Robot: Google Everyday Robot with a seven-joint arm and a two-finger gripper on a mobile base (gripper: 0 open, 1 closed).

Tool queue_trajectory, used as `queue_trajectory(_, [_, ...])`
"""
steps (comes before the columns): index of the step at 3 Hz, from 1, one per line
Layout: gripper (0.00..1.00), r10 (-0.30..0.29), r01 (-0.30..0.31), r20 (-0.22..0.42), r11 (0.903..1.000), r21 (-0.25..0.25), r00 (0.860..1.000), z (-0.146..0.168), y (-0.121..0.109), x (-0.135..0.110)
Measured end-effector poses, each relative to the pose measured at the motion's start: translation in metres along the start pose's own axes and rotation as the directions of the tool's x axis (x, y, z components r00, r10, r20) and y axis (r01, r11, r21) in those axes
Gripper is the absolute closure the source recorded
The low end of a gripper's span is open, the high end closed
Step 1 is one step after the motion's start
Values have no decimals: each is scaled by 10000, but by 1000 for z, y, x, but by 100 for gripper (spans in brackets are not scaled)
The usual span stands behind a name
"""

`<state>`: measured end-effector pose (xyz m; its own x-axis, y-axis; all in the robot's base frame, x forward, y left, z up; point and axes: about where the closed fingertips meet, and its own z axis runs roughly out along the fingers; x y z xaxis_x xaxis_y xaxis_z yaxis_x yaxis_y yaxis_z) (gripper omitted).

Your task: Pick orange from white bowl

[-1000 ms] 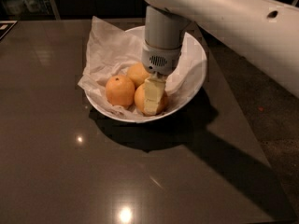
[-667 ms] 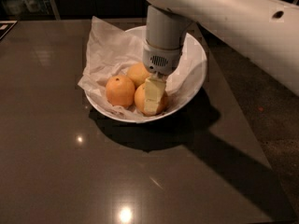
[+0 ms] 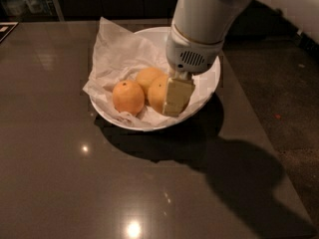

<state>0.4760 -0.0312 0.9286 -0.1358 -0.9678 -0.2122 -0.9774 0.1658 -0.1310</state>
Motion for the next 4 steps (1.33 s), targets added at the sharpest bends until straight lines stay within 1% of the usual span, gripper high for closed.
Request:
queue_trajectory(1, [100, -442, 418, 450, 9977, 528, 9980, -32, 12, 0])
queue_trajectory(2, [100, -1056, 986, 1079, 9928, 684, 9885, -58, 28, 2])
queue_trajectory(3, [100, -1359, 1246, 1624, 9891, 780, 9773, -79, 51, 13])
queue_trajectory(4, [100, -1551, 1415, 1978, 9866, 812, 9679, -91, 72, 21])
